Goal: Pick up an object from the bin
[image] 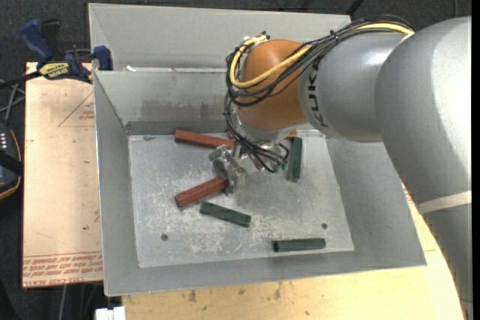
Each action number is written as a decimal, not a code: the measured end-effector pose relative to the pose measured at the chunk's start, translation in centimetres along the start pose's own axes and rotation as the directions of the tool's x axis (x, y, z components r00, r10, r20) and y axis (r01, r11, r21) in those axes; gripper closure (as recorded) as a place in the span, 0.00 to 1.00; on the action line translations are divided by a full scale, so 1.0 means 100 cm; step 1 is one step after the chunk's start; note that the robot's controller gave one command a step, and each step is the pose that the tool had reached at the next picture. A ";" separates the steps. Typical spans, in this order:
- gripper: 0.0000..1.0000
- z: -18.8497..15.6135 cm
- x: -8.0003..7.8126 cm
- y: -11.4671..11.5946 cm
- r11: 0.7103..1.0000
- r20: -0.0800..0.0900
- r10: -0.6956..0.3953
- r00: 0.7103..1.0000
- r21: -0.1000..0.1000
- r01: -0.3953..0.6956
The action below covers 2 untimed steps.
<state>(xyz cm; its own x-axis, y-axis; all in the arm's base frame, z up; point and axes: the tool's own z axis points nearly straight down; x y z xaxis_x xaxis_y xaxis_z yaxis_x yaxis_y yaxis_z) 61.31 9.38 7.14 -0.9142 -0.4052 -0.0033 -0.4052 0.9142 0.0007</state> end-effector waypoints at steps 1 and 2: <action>1.00 -0.053 -0.003 -0.002 0.999 -0.006 0.049 0.999 -0.002 -0.049; 1.00 -0.197 0.050 0.087 0.965 0.000 -0.264 0.965 0.000 0.264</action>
Offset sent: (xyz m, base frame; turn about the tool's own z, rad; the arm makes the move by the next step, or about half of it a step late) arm -0.0818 0.0576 0.1968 -0.2664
